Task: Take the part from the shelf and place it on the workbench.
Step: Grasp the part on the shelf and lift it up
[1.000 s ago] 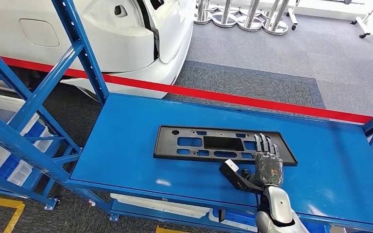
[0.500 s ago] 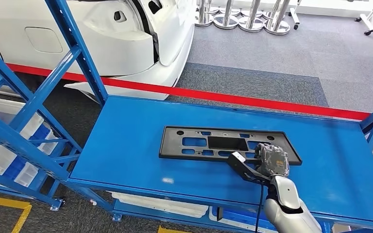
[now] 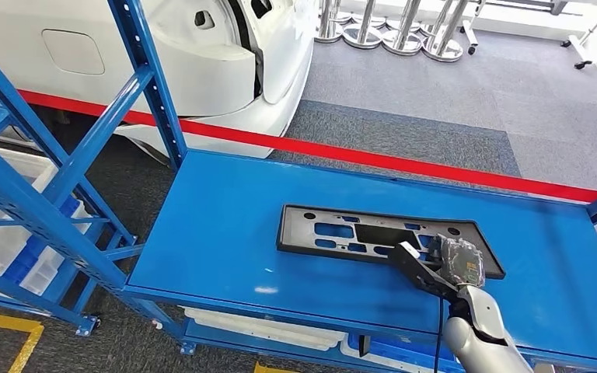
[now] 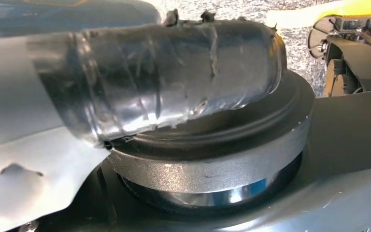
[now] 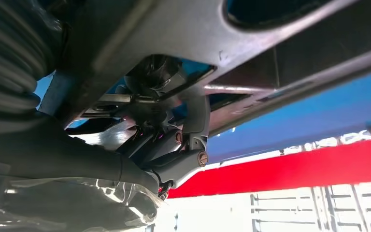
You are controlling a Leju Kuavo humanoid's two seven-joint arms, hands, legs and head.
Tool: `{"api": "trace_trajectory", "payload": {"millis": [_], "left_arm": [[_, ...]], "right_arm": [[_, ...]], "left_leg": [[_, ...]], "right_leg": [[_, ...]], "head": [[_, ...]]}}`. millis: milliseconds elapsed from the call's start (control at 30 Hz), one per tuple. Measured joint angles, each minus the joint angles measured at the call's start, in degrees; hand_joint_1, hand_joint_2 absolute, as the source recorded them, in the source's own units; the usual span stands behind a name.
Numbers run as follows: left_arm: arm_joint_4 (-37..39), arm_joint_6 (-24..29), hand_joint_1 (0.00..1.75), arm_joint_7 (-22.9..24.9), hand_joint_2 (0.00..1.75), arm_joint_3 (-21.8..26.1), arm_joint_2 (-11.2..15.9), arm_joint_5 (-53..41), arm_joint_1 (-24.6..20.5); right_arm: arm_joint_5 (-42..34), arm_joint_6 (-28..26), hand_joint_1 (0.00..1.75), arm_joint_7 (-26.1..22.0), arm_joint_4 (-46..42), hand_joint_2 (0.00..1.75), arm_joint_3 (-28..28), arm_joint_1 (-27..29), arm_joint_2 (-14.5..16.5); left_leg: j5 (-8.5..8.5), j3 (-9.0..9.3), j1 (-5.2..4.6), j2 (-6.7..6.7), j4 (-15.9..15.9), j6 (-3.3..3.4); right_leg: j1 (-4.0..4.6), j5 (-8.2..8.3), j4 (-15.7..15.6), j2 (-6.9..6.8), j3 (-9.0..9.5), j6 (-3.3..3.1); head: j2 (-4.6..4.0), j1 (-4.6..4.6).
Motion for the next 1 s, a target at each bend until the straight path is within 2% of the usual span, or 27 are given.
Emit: {"api": "trace_trajectory", "payload": {"millis": [33, 67, 133, 167, 200, 233, 300, 333, 367, 433, 467, 500, 533, 567, 600, 633, 667, 767, 833, 867, 933, 967, 1000], "left_arm": [[0.0, 0.1, 0.0, 0.0, 0.0, 0.0, 0.0, 0.3, 0.0], [0.0, 0.2, 0.0, 0.0, 0.0, 0.0, 0.0, 0.6, 0.0], [-0.1, 0.4, 0.0, 0.0, 0.0, 0.0, -0.1, 1.4, 0.0], [-0.2, 0.5, 0.0, 0.0, 0.0, 0.0, -0.1, 1.8, 0.0], [-0.2, 0.6, 0.0, 0.0, 0.0, 0.0, -0.1, 2.2, 0.0], [-0.2, 0.8, 0.0, 0.0, 0.0, 0.0, -0.1, 2.6, 0.0], [-0.2, 1.5, 0.0, 0.0, 0.0, 0.1, 0.2, 3.5, 0.0], [-0.2, 1.7, 0.0, 0.0, 0.0, 0.1, 0.3, 3.9, 0.0], [-0.2, 2.0, 0.0, 0.0, 0.0, 0.1, 0.4, 4.2, -0.1], [-0.3, 2.2, 0.0, 0.2, 0.0, 0.1, 0.5, 4.5, -0.2], [-0.3, 2.3, 0.0, 0.2, 0.0, 0.1, 0.5, 4.5, -0.3], [-0.3, 2.4, 0.0, 0.2, 0.0, 0.1, 0.6, 4.6, -0.3], [-0.3, 2.5, 0.0, 0.2, 0.0, 0.1, 0.6, 4.7, -0.2], [-0.3, 2.6, 0.0, 0.1, 0.0, 0.1, 0.7, 4.8, -0.2], [-0.3, 2.7, 0.0, 0.1, 0.0, 0.1, 0.7, 5.0, -0.1], [-0.3, 2.8, 0.0, 0.0, 0.0, 0.2, 0.7, 5.1, 0.0], [-0.3, 2.8, 0.0, -0.1, 0.0, 0.2, 0.7, 5.2, 0.1], [-0.3, 2.8, 0.0, -0.4, 0.0, 0.2, 0.6, 5.3, 0.0], [-0.3, 2.7, 0.0, -0.7, 0.0, 0.2, 0.5, 5.4, 0.0], [-0.4, 2.7, 0.0, -0.8, 0.0, 0.3, 0.5, 5.4, -0.1], [-0.4, 2.7, 0.0, -1.0, 0.0, 0.3, 0.4, 5.3, -0.1], [-0.4, 2.8, 0.0, -1.0, 0.0, 0.3, 0.4, 5.3, -0.1], [-0.4, 2.8, 0.0, -1.1, 0.0, 0.3, 0.3, 5.2, -0.2]], "right_arm": [[-2.1, -0.5, 1.75, -0.7, -1.2, 1.75, -0.2, 0.4, 0.0], [-4.5, -1.2, 1.75, -1.5, -2.7, 1.75, -0.3, 0.8, 0.0], [-10.9, -3.2, 1.75, -4.1, -7.3, 1.75, -1.2, 2.3, -0.1], [-14.7, -4.5, 1.75, -5.8, -10.2, 1.75, -1.7, 3.4, 0.0], [-18.8, -5.8, 1.75, -7.7, -13.5, 1.75, -2.2, 4.9, 0.1], [-22.8, -7.1, 1.75, -9.5, -16.9, 1.75, -2.7, 6.6, 0.3], [-30.2, -9.9, 1.75, -12.0, -24.9, 1.75, -3.1, 10.3, 0.8], [-33.0, -11.2, 1.75, -12.7, -29.2, 1.75, -3.2, 12.0, 0.9], [-34.9, -12.4, 1.75, -12.9, -33.6, 1.75, -3.4, 13.5, 0.9], [-36.4, -13.9, 1.75, -12.9, -40.8, 1.75, -3.9, 15.5, 0.9], [-36.9, -14.3, 1.75, -13.1, -43.6, 1.75, -4.1, 16.1, 0.8], [-37.2, -14.6, 1.75, -13.5, -45.9, 1.75, -4.4, 16.8, 0.8], [-37.7, -15.0, 1.75, -14.2, -48.1, 1.75, -4.6, 17.4, 0.7], [-38.0, -15.5, 1.75, -14.9, -50.4, 1.75, -4.8, 18.1, 0.6], [-38.3, -16.2, 1.75, -15.6, -52.7, 1.75, -5.1, 18.7, 0.5], [-38.3, -16.9, 1.75, -16.1, -55.1, 1.75, -5.4, 19.2, 0.4], [-38.1, -17.6, 1.75, -16.4, -57.4, 1.75, -5.7, 19.6, 0.2], [-37.0, -19.0, 1.75, -16.6, -64.2, 1.75, -6.7, 20.7, -0.5], [-35.9, -19.3, 1.75, -16.7, -68.5, 1.75, -7.3, 21.3, -1.0], [-35.3, -19.3, 1.75, -16.8, -70.3, 1.75, -7.5, 21.4, -1.1], [-34.5, -19.4, 1.75, -17.0, -73.0, 1.75, -7.6, 22.0, -1.4], [-34.4, -19.5, 1.75, -17.0, -73.9, 1.75, -7.6, 22.5, -1.4], [-34.5, -19.5, 1.75, -17.0, -74.5, 1.75, -7.6, 22.9, -1.5]], "left_leg": [[0.0, 0.14, -0.22, 0.0, -0.1, 0.01], [0.02, 0.33, -0.36, 0.05, -0.2, 0.05], [0.0, 0.71, -0.59, 0.2, -0.5, -0.01], [-0.01, 0.84, -0.64, 0.28, -0.6, -0.09], [-0.03, 0.92, -0.73, 0.31, -0.8, -0.22], [-0.03, 0.98, -0.85, 0.3, -0.9, -0.38], [-0.77, 0.66, -1.13, 0.29, -0.2, -0.81], [-2.06, -0.21, -1.23, 0.29, 1.5, -1.13], [-3.91, -1.64, -1.21, 0.29, 4.5, -1.47], [-7.51, -5.33, -0.97, 0.34, 12.1, -2.06], [-8.07, -6.58, -0.88, 0.35, 14.8, -2.28], [-7.42, -6.93, -0.81, 0.36, 15.3, -2.48], [-5.67, -6.3, -0.72, 0.36, 13.6, -2.66], [-3.25, -4.9, -0.62, 0.37, 10.2, -2.81], [-1.35, -3.38, -0.55, 0.38, 6.5, -2.83], [-0.22, -2.21, -0.53, 0.35, 3.5, -2.6], [0.2, -1.66, -0.57, 0.3, 1.7, -2.18], [-0.05, -1.75, -0.66, 0.13, 1.0, -0.83], [0.06, -1.29, -0.32, 0.14, 0.8, -0.34], [0.12, -1.06, -0.12, 0.19, 0.7, -0.17], [0.16, -1.03, -0.01, 0.23, 0.7, 0.0], [0.15, -1.03, 0.05, 0.21, 0.7, 0.0], [0.13, -1.0, 0.11, 0.16, 0.7, -0.02]], "right_leg": [[0.29, 1.71, -2.5, 0.03, 1.17, -0.8], [0.8, 3.85, -6.5, 0.04, 3.11, -1.93], [2.32, 7.03, -14.6, 0.15, 7.15, -4.01], [2.91, 7.65, -16.9, 0.19, 8.29, -4.59], [3.25, 7.84, -18.0, 0.26, 8.82, -4.78], [3.19, 8.01, -18.5, 0.31, 8.97, -4.77], [2.63, 8.83, -19.6, 0.17, 9.59, -4.15], [2.29, 9.26, -20.2, 0.05, 9.82, -3.87], [2.02, 9.59, -20.5, -0.09, 9.91, -3.64], [1.84, 9.63, -20.3, -0.34, 9.57, -3.68], [1.77, 9.55, -20.2, -0.41, 9.48, -3.65], [1.68, 9.36, -20.0, -0.44, 9.44, -3.58], [1.57, 9.06, -19.6, -0.44, 9.43, -3.46], [1.44, 8.65, -19.1, -0.41, 9.41, -3.27], [1.38, 8.15, -18.4, -0.36, 9.22, -3.01], [1.37, 7.65, -17.5, -0.31, 8.83, -2.72], [1.39, 7.29, -16.8, -0.28, 8.38, -2.44], [1.35, 6.88, -15.9, -0.32, 7.44, -1.85], [1.17, 5.38, -13.7, -0.18, 6.48, -1.04], [0.94, 3.89, -11.0, -0.09, 5.2, -0.5], [0.23, 0.6, -3.1, -0.02, 1.22, 0.47], [-0.11, -0.12, 0.0, -0.01, -0.53, 0.77], [-0.4, 0.27, 1.2, -0.02, -1.45, 0.96]], "head": [[0.0, 0.01], [0.0, 0.0], [0.0, -0.02], [0.0, 0.0], [0.0, 0.02], [0.0, 0.11], [0.0, 0.03], [0.0, -0.09], [0.0, -0.23], [0.0, -0.39], [0.0, -0.39], [0.0, -0.38], [0.0, -0.38], [0.0, -0.4], [0.0, -0.43], [0.0, -0.46], [0.0, -0.46], [0.0, -0.51], [0.0, -0.38], [0.0, -0.27], [0.0, -0.07], [0.0, -0.07], [0.0, -0.07]]}}
